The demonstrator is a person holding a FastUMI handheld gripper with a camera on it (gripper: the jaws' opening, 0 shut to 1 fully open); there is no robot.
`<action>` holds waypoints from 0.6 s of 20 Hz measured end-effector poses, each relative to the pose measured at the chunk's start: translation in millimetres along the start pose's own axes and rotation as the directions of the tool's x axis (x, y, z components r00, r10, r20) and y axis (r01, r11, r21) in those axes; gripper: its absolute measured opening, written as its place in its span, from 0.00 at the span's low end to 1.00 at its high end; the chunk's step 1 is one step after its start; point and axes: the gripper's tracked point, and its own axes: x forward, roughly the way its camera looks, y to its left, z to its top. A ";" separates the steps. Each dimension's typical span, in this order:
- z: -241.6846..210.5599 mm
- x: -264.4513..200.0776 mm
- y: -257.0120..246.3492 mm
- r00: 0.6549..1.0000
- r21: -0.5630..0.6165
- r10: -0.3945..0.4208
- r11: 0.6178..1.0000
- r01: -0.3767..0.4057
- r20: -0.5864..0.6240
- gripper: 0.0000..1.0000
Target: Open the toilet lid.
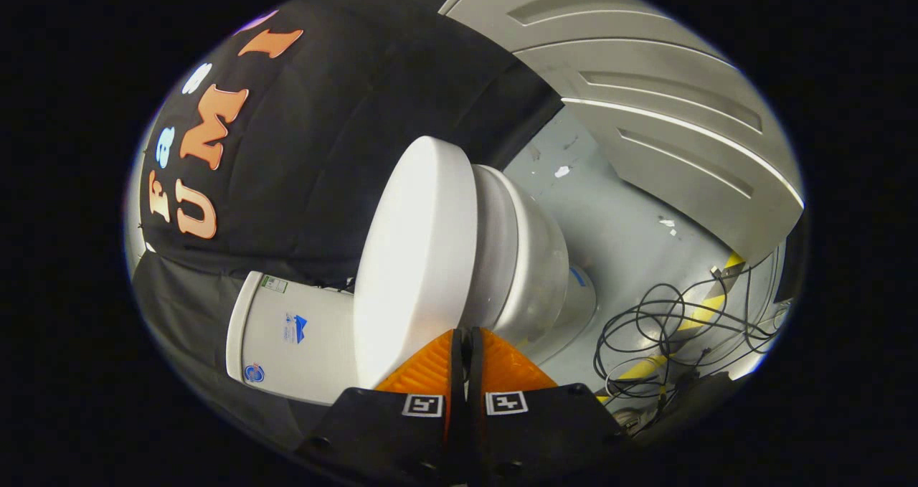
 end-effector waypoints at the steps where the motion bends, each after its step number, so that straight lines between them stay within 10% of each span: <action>1: 5.3 1.3 4.8 1.000 -0.031 0.002 1.000 -0.001 0.027 0.08; 12: 25.2 -29.2 82.2 0.982 -0.361 0.074 0.932 -0.006 0.175 0.08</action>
